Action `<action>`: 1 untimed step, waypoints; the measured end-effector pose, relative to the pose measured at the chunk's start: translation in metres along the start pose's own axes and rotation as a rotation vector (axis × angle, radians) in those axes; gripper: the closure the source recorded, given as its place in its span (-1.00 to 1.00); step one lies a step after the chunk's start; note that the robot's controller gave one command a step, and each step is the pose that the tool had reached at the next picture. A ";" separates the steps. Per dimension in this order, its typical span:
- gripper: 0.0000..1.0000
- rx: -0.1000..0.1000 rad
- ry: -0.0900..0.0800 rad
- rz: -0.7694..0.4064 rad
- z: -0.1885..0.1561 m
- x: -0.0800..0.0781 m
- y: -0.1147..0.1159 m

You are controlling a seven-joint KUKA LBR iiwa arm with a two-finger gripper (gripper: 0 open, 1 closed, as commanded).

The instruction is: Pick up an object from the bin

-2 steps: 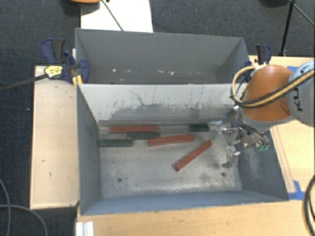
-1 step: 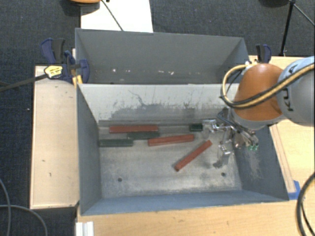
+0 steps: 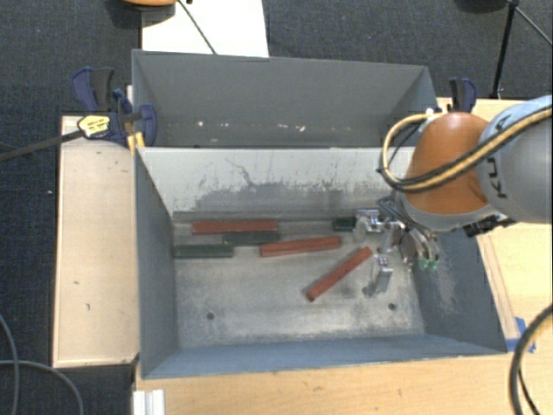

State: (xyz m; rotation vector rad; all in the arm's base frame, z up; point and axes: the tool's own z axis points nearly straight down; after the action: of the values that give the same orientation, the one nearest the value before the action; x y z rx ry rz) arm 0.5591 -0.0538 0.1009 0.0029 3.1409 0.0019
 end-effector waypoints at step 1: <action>-1.00 0.002 0.000 -0.135 0.009 -0.001 0.043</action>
Offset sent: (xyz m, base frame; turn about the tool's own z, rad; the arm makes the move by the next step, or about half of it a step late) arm -0.0423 0.0240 -0.0309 -0.2502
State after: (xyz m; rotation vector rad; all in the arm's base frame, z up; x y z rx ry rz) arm 0.5600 -0.0106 0.0920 -0.2083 3.1338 -0.0012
